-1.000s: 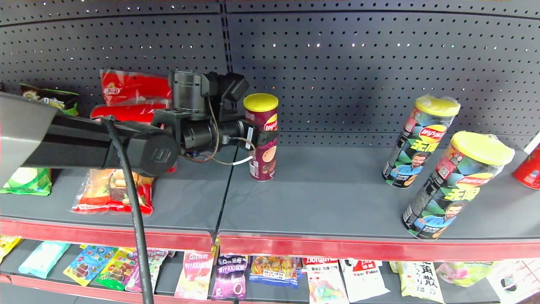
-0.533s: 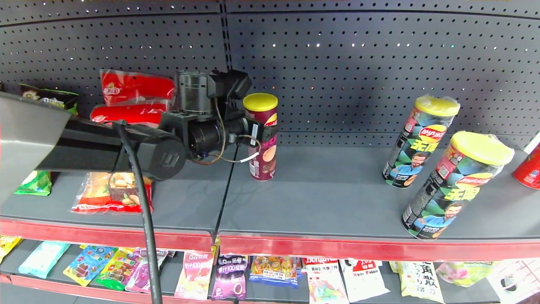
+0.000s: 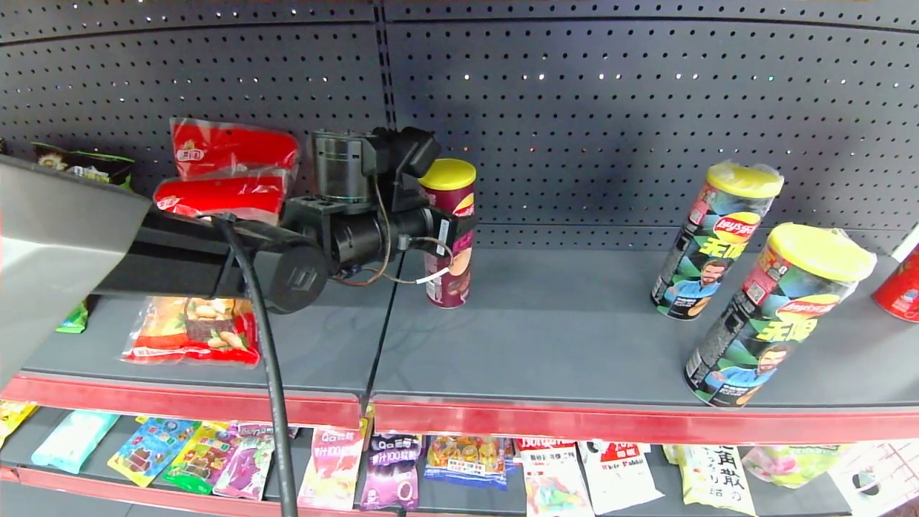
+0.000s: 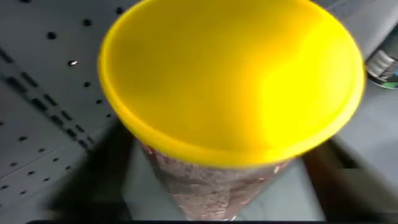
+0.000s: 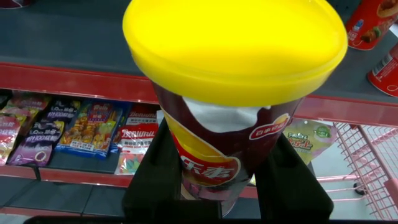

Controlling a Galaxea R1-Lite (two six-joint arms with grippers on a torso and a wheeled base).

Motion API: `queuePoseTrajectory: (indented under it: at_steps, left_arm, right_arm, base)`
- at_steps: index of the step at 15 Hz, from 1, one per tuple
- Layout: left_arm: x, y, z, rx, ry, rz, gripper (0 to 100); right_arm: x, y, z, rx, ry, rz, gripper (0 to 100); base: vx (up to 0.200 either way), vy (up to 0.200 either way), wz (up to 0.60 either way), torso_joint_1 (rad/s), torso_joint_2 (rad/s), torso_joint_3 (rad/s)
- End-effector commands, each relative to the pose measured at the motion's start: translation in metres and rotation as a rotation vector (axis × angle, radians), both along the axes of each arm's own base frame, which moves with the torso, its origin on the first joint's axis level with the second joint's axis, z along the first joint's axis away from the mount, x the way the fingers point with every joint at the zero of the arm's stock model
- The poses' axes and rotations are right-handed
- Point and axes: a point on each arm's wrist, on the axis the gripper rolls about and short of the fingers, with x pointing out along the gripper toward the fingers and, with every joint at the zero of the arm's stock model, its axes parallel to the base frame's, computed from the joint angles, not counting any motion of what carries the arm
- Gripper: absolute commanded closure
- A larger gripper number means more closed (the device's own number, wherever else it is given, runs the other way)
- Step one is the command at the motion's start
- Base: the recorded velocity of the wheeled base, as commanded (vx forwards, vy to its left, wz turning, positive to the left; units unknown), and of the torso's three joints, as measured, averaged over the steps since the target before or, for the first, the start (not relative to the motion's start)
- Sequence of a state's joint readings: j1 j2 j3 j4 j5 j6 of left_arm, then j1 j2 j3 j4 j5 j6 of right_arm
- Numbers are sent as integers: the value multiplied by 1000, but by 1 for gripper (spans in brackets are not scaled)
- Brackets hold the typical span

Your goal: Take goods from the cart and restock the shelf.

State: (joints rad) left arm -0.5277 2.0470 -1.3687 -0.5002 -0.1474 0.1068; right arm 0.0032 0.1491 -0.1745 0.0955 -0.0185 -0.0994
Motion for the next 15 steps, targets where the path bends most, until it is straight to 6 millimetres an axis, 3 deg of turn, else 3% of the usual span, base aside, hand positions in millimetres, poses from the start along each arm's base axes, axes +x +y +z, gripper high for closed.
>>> queuePoseTrajectory:
  at_steps: [1,5,9,12,15]
  left_arm:
    - [-2,1,2,-7,-1,-35,100]
    - [-21,12,10,-19,15,-136,100]
    - [-62,39,22,-23,-3,-435,100]
    - [-70,56,13,31,-41,-521,100]
    - [-72,56,8,32,-40,-578,100]
  right_arm:
    - [0,0,0,0,0,0,100]
    - [1,0,1,0,3,0,100]
    - [1,0,0,-2,10,2,100]
    - [1,0,1,-2,8,3,100]
    - [1,0,1,-2,8,3,100]
  base:
    - [0,0,0,0,0,0]
    - [0,0,0,0,0,0]
    - [0,0,0,0,0,0]
    - [0,0,0,0,0,0]
    - [0,0,0,0,0,0]
